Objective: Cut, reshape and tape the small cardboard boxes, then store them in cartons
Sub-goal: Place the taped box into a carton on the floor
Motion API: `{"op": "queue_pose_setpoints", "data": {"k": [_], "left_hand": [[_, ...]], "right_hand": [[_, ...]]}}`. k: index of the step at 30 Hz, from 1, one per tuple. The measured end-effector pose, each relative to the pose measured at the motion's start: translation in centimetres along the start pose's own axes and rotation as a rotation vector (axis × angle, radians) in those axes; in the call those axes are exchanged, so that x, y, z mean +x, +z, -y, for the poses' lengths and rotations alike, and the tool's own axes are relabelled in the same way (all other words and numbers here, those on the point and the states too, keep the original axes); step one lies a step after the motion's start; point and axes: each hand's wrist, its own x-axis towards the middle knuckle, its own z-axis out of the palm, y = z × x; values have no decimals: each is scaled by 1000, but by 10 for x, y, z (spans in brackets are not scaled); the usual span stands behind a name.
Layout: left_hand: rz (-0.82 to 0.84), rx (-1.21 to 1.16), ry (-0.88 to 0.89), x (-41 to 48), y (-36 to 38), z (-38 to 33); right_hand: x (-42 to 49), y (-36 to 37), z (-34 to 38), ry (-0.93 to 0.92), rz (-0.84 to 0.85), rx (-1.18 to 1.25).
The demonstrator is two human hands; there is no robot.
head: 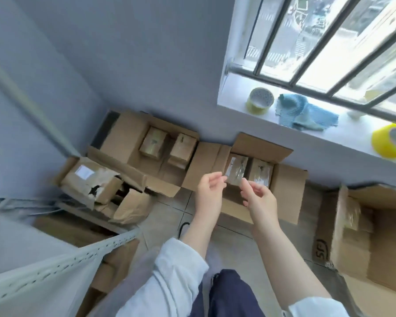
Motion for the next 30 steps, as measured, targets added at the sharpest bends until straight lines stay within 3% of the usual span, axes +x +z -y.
{"op": "queue_pose_setpoints", "data": {"k": [7,15,24,30], "left_hand": [[-265,-204,202,-136,-67,-22],[-518,-429,526,-299,-156,-34],[-793,-549,816,-468,-333,-31],[-1067,-461,836,-562,-475,26]], "right_hand": [[-135,-14,35,-201,169,70],[-316,-7,41,-439,520,128],[-536,89,33,-647,914,191],[-679,176,-28,-636,1214,72]]}}
